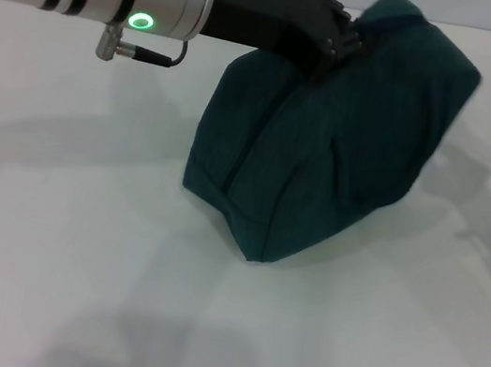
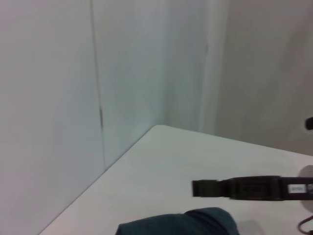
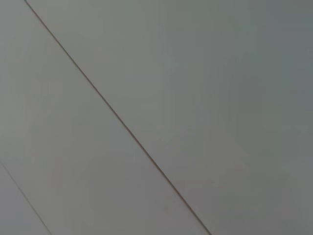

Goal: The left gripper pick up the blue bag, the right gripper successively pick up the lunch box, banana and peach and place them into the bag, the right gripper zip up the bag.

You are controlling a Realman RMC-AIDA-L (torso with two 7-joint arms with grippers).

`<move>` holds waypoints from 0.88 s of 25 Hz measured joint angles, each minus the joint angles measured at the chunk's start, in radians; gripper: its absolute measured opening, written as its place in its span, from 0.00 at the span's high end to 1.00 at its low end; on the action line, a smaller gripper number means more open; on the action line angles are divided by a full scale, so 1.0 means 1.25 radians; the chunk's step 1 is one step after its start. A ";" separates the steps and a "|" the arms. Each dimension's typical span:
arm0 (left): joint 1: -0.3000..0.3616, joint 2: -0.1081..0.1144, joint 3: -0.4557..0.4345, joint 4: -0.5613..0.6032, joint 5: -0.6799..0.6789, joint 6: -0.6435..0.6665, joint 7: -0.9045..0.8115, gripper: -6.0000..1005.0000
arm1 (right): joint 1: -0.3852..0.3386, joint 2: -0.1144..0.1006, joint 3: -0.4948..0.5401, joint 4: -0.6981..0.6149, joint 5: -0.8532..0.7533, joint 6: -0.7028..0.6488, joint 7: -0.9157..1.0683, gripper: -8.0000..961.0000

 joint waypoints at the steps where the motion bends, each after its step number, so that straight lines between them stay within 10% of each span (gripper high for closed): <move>1: -0.001 0.000 0.000 -0.009 0.000 -0.007 0.002 0.95 | -0.003 0.000 0.000 -0.002 0.000 -0.001 0.000 0.90; 12: 0.008 -0.001 0.001 -0.060 -0.065 -0.076 0.026 0.92 | -0.030 -0.002 0.001 -0.014 0.008 -0.011 0.000 0.52; 22: 0.091 0.001 -0.048 -0.060 -0.267 -0.050 0.180 0.62 | -0.070 -0.013 -0.004 -0.073 0.004 -0.058 -0.011 0.13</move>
